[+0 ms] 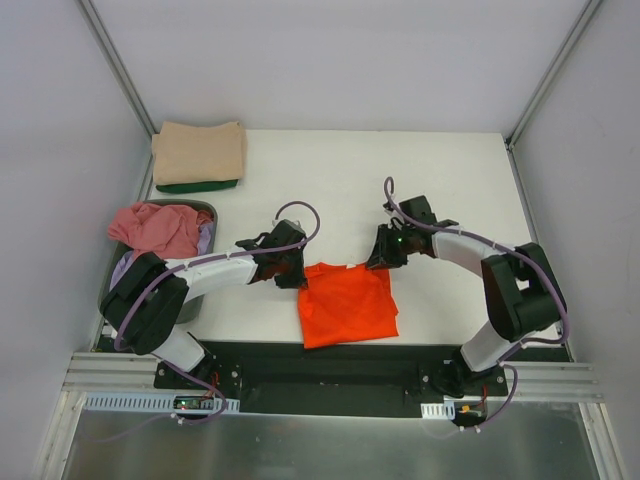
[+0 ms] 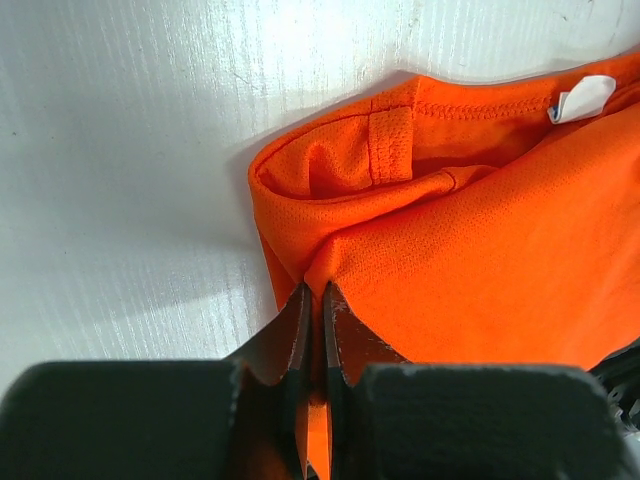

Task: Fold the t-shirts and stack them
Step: Smooth out wrinkles on the folded tshirt

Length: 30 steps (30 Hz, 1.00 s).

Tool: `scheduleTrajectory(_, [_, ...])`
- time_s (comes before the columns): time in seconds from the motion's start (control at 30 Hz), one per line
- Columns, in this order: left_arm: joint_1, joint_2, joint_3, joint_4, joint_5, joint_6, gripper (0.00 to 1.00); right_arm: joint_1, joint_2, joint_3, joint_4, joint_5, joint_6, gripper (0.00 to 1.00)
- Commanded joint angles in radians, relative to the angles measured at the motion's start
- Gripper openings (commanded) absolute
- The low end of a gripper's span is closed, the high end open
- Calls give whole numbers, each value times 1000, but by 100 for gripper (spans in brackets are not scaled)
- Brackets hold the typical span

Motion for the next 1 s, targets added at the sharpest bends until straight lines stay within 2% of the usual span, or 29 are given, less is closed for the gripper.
scheduleTrajectory(0.0, [9,-40,5,10,24,15,0,19,-25,25,-9,15,-9,12])
scheduleTrajectory(0.07, [8,-61,0,10,22,15,0,23,-63,16,-9,28,-8,3])
scheduleTrajectory(0.13, [6,-92,-9,10,14,20,0,23,-109,2,-15,48,0,1])
scheduleTrajectory(0.43, [-31,-230,-15,12,-1,46,0,25,-387,-107,-82,154,66,1])
scheduleTrajectory(0.6, [-51,-213,28,14,-30,61,0,20,-499,-157,-107,235,95,1])
scheduleTrajectory(0.77, [-43,-124,72,14,-102,67,0,-4,-418,-150,-72,300,66,1])
scheduleTrajectory(0.97, [7,37,150,0,-104,82,0,-15,-217,-93,46,271,49,1])
